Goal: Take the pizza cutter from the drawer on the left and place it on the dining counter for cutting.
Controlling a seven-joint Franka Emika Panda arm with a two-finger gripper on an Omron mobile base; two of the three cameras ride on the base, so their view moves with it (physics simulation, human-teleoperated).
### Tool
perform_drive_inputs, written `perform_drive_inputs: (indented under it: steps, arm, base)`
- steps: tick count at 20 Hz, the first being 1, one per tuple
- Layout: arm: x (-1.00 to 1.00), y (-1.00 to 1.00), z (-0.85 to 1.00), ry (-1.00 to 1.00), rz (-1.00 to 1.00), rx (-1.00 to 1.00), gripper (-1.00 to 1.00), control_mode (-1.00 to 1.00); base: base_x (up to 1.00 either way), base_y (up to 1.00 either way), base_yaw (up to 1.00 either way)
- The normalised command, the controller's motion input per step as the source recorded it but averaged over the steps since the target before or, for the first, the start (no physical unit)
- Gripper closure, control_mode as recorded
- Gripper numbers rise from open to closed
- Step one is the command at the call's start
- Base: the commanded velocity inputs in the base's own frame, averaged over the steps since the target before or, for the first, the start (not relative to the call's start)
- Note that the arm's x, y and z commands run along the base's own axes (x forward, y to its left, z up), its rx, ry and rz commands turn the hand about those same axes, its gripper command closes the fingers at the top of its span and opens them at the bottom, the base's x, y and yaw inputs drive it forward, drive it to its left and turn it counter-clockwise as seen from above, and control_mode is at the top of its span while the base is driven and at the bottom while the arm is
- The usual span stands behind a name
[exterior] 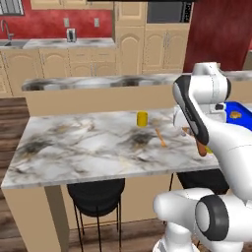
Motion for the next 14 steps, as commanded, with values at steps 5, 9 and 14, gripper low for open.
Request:
perform_drive_inputs:
  steps: [5,9,14]
  arm:
    - [0.0,0.0,0.0,0.0,0.0,0.0,1.0,1.0]
    - [0.17,-0.09,0.0,0.0,0.0,0.02,1.0,-1.0]
    - [0.84,-0.52,-0.11,0.0,0.0,0.07,1.0,-1.0]
  base:
    - [0.62,-0.21,0.0]
    - [0.44,-0.29,0.0]
    - [0.0,0.0,0.0]
